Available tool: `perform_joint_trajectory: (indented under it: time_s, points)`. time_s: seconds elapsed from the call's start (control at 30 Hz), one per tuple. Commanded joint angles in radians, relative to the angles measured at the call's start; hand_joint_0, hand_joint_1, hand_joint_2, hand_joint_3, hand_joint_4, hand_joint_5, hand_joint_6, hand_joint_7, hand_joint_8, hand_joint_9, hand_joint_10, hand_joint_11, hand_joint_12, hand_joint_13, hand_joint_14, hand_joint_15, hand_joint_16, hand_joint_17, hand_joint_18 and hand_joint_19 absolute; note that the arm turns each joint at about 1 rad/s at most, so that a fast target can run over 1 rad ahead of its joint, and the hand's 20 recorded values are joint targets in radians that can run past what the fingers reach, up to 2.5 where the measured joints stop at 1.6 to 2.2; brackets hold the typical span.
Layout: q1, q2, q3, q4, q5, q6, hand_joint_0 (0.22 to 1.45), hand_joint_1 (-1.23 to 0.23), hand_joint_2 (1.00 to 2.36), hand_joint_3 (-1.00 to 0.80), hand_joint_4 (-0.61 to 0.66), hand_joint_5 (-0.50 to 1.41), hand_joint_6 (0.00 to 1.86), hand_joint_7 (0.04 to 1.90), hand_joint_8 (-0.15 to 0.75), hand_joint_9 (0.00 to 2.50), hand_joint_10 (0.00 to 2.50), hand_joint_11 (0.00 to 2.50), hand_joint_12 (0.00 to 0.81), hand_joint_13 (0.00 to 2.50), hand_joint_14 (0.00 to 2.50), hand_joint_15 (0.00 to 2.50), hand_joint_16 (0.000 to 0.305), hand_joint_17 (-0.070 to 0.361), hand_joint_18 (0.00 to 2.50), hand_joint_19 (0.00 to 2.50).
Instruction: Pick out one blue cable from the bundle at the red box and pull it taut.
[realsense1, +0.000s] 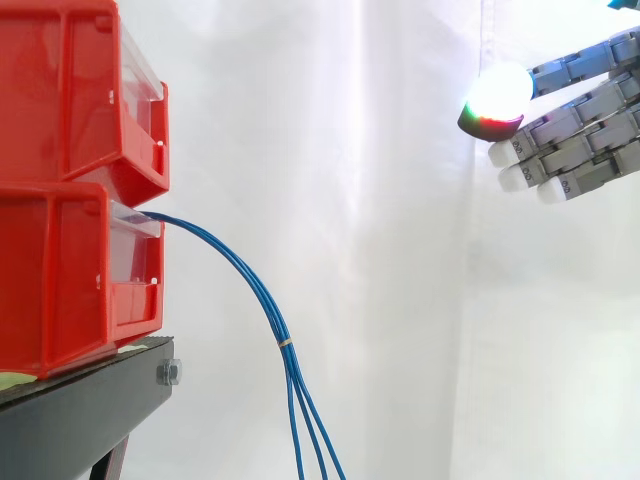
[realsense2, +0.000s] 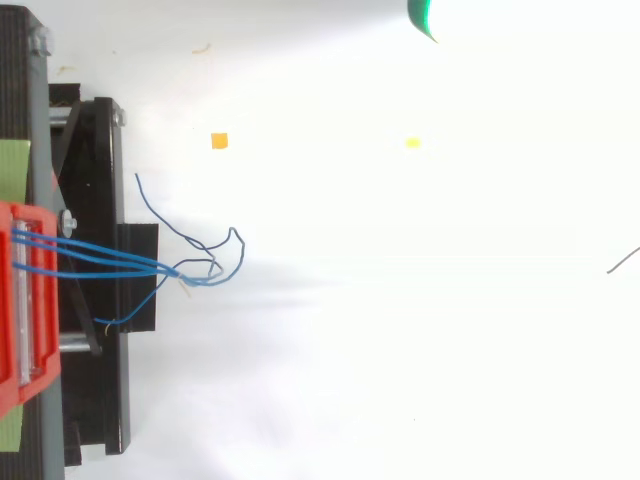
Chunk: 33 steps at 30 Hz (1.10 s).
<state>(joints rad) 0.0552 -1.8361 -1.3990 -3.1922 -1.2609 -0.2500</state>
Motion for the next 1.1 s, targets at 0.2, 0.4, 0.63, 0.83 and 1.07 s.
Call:
perform_joint_trajectory:
  time_s: [0.2, 0.4, 0.63, 0.83, 1.07]
  points:
    - [0.0, -0.002, 0.0, 0.008, -0.005, 0.003, 0.48, -0.45, 1.0, -0.5, 0.13, -0.24, 0.5, 0.67, 0.209, 0.42, 0.0, 0.0, 0.294, 0.35, 0.01, 0.11, 0.047, 0.105, 0.18, 0.25]
    - [0.011, -0.032, 0.0, 0.048, -0.005, 0.0, 0.48, -0.45, 1.0, -0.5, 0.13, -0.24, 0.5, 0.67, 0.215, 0.42, 0.0, 0.0, 0.296, 0.34, 0.0, 0.12, 0.047, 0.105, 0.18, 0.25]
    - [0.031, -0.124, 0.0, 0.138, 0.0, 0.0, 0.48, -0.45, 1.0, -0.5, 0.14, -0.24, 0.5, 0.67, 0.216, 0.43, 0.0, 0.0, 0.295, 0.35, 0.0, 0.12, 0.046, 0.103, 0.19, 0.24]
    - [0.046, -0.2, 0.0, 0.232, 0.028, -0.002, 0.5, -0.45, 1.0, -0.5, 0.14, -0.23, 0.5, 0.68, 0.218, 0.47, 0.0, 0.02, 0.289, 0.35, 0.0, 0.11, 0.044, 0.098, 0.19, 0.24]
    - [0.06, -0.292, 0.0, 0.341, 0.052, -0.003, 0.51, -0.48, 1.0, -0.5, 0.14, -0.22, 0.5, 0.69, 0.213, 0.49, 0.0, 0.03, 0.277, 0.31, 0.0, 0.09, 0.04, 0.089, 0.12, 0.2]
